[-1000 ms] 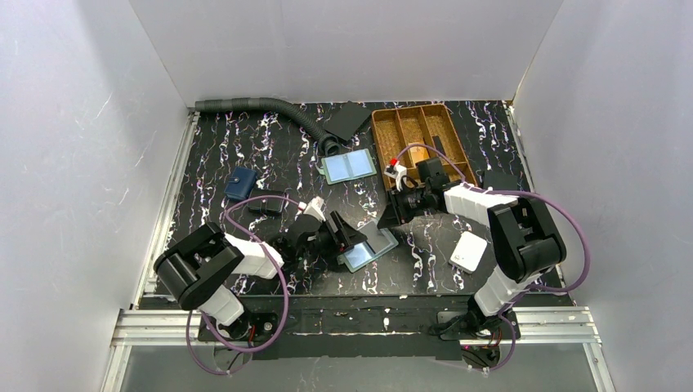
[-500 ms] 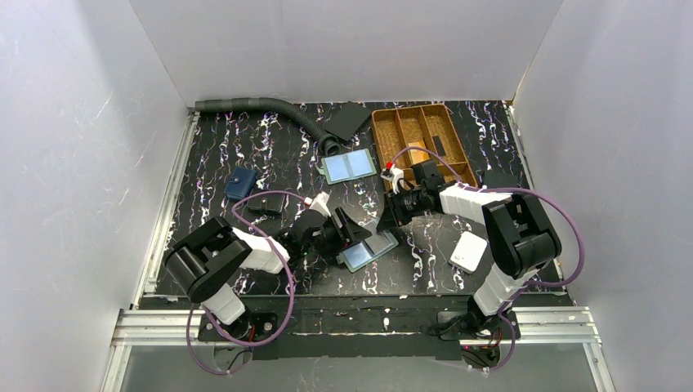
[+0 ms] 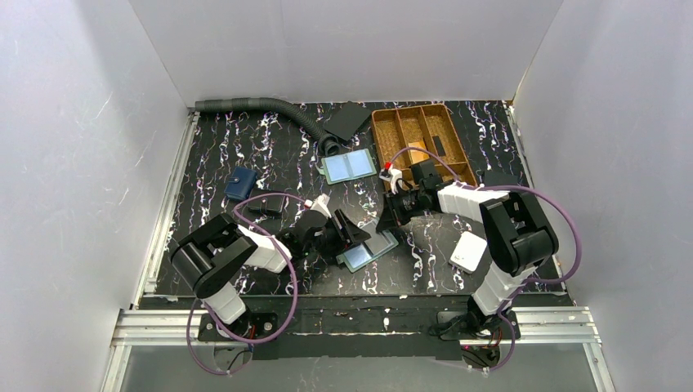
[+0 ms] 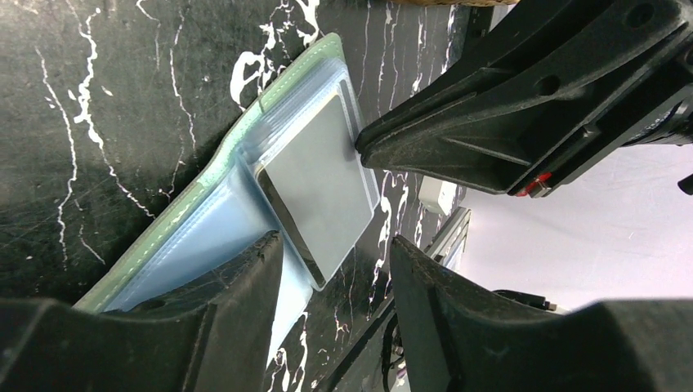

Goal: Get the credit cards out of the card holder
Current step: Remove the credit card from the card holder.

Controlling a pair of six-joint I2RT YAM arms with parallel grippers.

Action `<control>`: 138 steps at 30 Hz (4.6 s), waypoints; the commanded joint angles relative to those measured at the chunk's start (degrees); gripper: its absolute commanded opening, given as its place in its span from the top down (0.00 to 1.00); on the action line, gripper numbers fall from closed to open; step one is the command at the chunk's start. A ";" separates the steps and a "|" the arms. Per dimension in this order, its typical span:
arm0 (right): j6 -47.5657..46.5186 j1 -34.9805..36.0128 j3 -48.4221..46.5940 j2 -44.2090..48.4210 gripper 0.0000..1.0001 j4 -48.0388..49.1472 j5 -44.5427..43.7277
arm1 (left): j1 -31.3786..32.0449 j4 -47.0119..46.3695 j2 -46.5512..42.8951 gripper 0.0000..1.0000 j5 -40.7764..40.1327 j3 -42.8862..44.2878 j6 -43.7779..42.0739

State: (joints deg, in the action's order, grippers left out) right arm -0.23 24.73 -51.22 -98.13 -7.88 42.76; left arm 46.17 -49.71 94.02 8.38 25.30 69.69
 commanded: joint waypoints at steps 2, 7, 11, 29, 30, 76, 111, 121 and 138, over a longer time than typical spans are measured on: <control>-0.12 0.49 -2.28 -2.08 0.84 -1.67 1.45 | -0.51 -0.21 1.12 0.52 -0.56 0.23 0.81; -0.12 0.82 -2.63 -3.13 0.86 -2.31 0.94 | -0.62 -0.16 2.49 0.53 -0.80 -0.06 2.58; -0.27 1.40 -3.12 -4.03 0.89 -3.22 -0.75 | -0.78 0.04 2.62 0.58 -1.51 -0.63 3.57; -3.84 4.17 -5.28 -6.22 0.99 -7.58 3.46 | -2.52 -0.34 -1.22 0.66 -5.82 -3.88 5.12; -4.04 4.18 -5.29 -6.13 0.99 -7.71 4.44 | -2.98 -0.38 -1.13 0.66 -5.50 -3.67 4.95; 1.73 2.79 -3.04 -5.17 0.88 -2.84 5.42 | -5.76 -1.60 1.86 0.69 6.65 -3.28 -1.04; 0.88 2.81 -3.08 -4.90 0.88 -2.87 7.10 | -5.84 -1.60 1.01 0.69 6.47 -4.12 -0.96; 0.86 4.01 -3.70 -7.39 0.88 -4.02 3.96 | -5.85 -1.94 1.18 0.68 7.21 -3.85 -1.00; 1.71 5.98 -4.30 -10.85 0.82 -5.53 -3.60 | -7.15 -17.22 7.15 0.74 8.78 -7.66 6.69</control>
State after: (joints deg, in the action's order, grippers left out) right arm 3.92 29.02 -55.90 -105.16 -11.62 48.99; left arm 39.53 -61.54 99.42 16.08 18.90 74.11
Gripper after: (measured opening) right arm 0.178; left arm 0.297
